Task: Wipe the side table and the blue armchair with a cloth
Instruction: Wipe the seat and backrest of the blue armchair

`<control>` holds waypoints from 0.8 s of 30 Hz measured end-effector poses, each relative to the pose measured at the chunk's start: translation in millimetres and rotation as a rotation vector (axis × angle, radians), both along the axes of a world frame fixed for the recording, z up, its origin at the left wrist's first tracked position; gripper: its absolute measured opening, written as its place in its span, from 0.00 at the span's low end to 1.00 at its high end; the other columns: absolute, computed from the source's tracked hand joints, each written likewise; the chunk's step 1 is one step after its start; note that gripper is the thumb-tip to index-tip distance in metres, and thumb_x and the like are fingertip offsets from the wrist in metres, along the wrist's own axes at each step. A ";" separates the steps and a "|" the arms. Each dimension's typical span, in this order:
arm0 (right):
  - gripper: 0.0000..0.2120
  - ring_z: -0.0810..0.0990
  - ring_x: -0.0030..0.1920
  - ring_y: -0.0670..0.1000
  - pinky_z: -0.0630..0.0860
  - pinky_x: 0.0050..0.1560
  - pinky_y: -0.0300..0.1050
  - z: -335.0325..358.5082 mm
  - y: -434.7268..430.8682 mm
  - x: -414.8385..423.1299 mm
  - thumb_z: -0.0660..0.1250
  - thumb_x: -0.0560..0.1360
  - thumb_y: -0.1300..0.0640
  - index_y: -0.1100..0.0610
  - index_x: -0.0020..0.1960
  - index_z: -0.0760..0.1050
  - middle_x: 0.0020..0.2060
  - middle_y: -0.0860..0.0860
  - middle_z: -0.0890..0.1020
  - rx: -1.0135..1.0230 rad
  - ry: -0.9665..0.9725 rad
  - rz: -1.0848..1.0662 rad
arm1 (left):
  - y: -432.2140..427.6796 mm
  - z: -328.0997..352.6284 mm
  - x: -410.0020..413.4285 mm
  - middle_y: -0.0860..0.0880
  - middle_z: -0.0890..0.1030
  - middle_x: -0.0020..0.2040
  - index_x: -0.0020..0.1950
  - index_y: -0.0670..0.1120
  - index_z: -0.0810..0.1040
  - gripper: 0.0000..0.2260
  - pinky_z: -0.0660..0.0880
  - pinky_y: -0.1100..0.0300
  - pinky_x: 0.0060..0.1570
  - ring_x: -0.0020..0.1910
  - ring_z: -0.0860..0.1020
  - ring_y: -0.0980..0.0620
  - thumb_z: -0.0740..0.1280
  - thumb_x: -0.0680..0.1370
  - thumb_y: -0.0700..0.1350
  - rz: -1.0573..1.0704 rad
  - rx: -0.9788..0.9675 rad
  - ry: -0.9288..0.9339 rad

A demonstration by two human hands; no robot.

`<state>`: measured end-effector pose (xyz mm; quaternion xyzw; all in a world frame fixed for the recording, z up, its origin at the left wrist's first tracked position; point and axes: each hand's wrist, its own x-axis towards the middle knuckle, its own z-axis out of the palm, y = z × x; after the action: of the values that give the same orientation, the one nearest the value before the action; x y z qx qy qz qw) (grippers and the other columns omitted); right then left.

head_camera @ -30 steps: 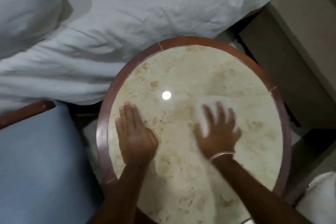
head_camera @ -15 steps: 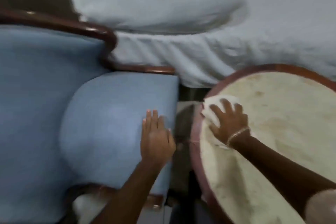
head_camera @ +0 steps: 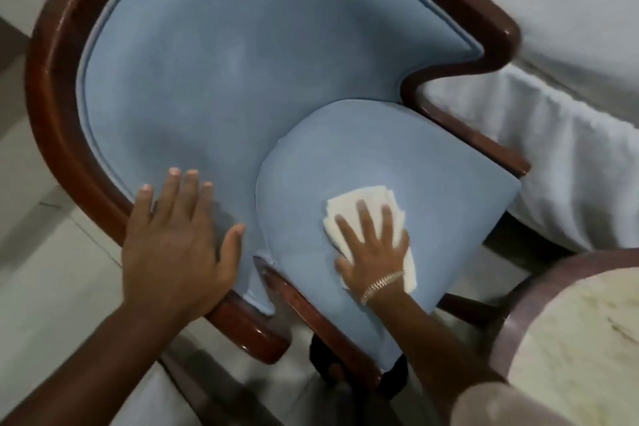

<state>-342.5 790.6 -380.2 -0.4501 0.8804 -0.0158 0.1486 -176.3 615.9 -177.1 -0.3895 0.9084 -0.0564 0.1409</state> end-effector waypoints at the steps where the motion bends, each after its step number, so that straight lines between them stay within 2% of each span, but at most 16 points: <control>1: 0.32 0.57 0.77 0.69 0.64 0.66 0.72 2.6 14.8 -2.6 0.58 0.73 0.40 0.41 0.76 0.60 0.79 0.55 0.61 0.008 0.001 -0.069 | 1.3 0.7 -2.3 0.34 0.69 0.77 0.74 0.36 0.70 0.36 0.56 0.38 0.77 0.79 0.63 0.36 0.49 0.80 0.62 0.020 0.005 -0.002; 4: 0.31 0.57 0.77 0.68 0.64 0.65 0.70 9.7 11.2 -42.3 0.56 0.74 0.38 0.41 0.76 0.60 0.79 0.54 0.60 0.045 0.016 -0.366 | 4.0 1.5 -10.1 0.36 0.65 0.79 0.77 0.39 0.66 0.39 0.57 0.37 0.78 0.80 0.61 0.37 0.43 0.79 0.66 0.088 0.007 -0.026; 7: 0.31 0.50 0.77 0.70 0.54 0.69 0.76 4.6 -62.8 -81.7 0.57 0.76 0.36 0.40 0.77 0.56 0.81 0.54 0.54 -0.057 -0.066 -0.623 | 0.5 -4.7 -12.1 0.36 0.64 0.80 0.78 0.39 0.63 0.40 0.58 0.38 0.78 0.81 0.60 0.38 0.43 0.79 0.66 0.137 0.001 0.004; 8: 0.31 0.48 0.78 0.70 0.52 0.70 0.76 3.1 -86.9 -82.1 0.55 0.76 0.35 0.39 0.77 0.53 0.81 0.53 0.52 -0.036 -0.085 -0.573 | 0.4 -6.4 -11.8 0.36 0.65 0.79 0.78 0.38 0.63 0.39 0.58 0.38 0.77 0.80 0.61 0.38 0.45 0.79 0.65 0.142 0.004 0.015; 10: 0.32 0.49 0.78 0.69 0.55 0.69 0.74 -3.2 -105.9 -54.6 0.54 0.76 0.34 0.38 0.77 0.53 0.81 0.53 0.52 -0.013 -0.007 -0.174 | 1.6 -7.2 -10.1 0.36 0.64 0.79 0.79 0.37 0.62 0.38 0.57 0.38 0.78 0.81 0.60 0.38 0.47 0.79 0.64 0.139 0.008 0.015; 12: 0.30 0.58 0.77 0.70 0.66 0.64 0.70 -0.8 -75.0 -11.1 0.59 0.74 0.36 0.40 0.75 0.61 0.79 0.55 0.62 -0.043 0.072 0.234 | 2.7 -2.5 -10.1 0.36 0.62 0.81 0.80 0.37 0.59 0.38 0.56 0.39 0.79 0.81 0.58 0.39 0.47 0.79 0.63 0.149 0.020 0.006; 13: 0.30 0.61 0.76 0.70 0.68 0.63 0.69 1.2 -45.8 1.7 0.62 0.73 0.38 0.41 0.74 0.65 0.77 0.55 0.65 -0.058 0.082 0.312 | 3.4 0.0 -10.8 0.36 0.60 0.81 0.80 0.38 0.57 0.37 0.55 0.39 0.79 0.82 0.56 0.39 0.46 0.79 0.62 0.153 0.031 -0.002; 14: 0.30 0.61 0.75 0.70 0.68 0.62 0.69 4.3 -16.6 3.6 0.63 0.73 0.39 0.41 0.74 0.66 0.76 0.56 0.67 -0.039 0.074 0.301 | 3.9 1.5 -11.1 0.37 0.59 0.82 0.81 0.38 0.56 0.37 0.54 0.40 0.79 0.82 0.54 0.40 0.45 0.79 0.62 0.151 0.039 -0.009; 16: 0.29 0.59 0.76 0.71 0.65 0.66 0.72 10.6 16.8 -28.5 0.59 0.74 0.39 0.41 0.74 0.65 0.77 0.56 0.66 0.023 0.099 0.062 | 5.1 2.5 -11.3 0.37 0.58 0.82 0.81 0.38 0.55 0.37 0.53 0.40 0.80 0.83 0.53 0.40 0.46 0.80 0.61 0.155 0.040 0.003; 19: 0.29 0.51 0.77 0.69 0.57 0.69 0.77 10.3 -27.4 -102.3 0.50 0.76 0.35 0.39 0.76 0.56 0.80 0.53 0.55 0.035 -0.060 -0.517 | 5.1 -3.6 -11.2 0.35 0.62 0.80 0.80 0.36 0.59 0.36 0.56 0.40 0.79 0.81 0.58 0.38 0.50 0.80 0.60 0.167 -0.014 0.077; 20: 0.29 0.48 0.77 0.69 0.55 0.69 0.78 7.4 -58.8 -116.0 0.50 0.77 0.34 0.39 0.76 0.53 0.80 0.53 0.52 0.005 -0.068 -0.600 | 5.2 -7.8 -10.4 0.34 0.63 0.79 0.79 0.35 0.60 0.35 0.56 0.40 0.79 0.81 0.59 0.37 0.52 0.80 0.59 0.170 -0.036 0.102; 22: 0.30 0.44 0.78 0.70 0.51 0.69 0.78 2.9 -120.1 -111.2 0.52 0.78 0.34 0.39 0.78 0.50 0.81 0.53 0.48 -0.011 -0.083 -0.548 | 6.6 -14.6 -7.5 0.33 0.65 0.78 0.78 0.34 0.61 0.35 0.56 0.40 0.78 0.80 0.61 0.36 0.53 0.80 0.58 0.175 -0.070 0.133; 24: 0.31 0.43 0.78 0.71 0.51 0.70 0.77 -0.1 -150.1 -72.2 0.53 0.78 0.35 0.38 0.78 0.48 0.81 0.54 0.46 0.011 -0.058 -0.238 | 7.1 -16.3 -5.7 0.33 0.65 0.78 0.78 0.34 0.62 0.35 0.56 0.39 0.78 0.80 0.61 0.36 0.55 0.80 0.58 0.182 -0.079 0.144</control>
<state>-414.7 640.6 -380.3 -0.3410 0.9229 -0.0415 0.1737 -182.0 623.0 -193.4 -0.4787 0.8741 -0.0512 0.0645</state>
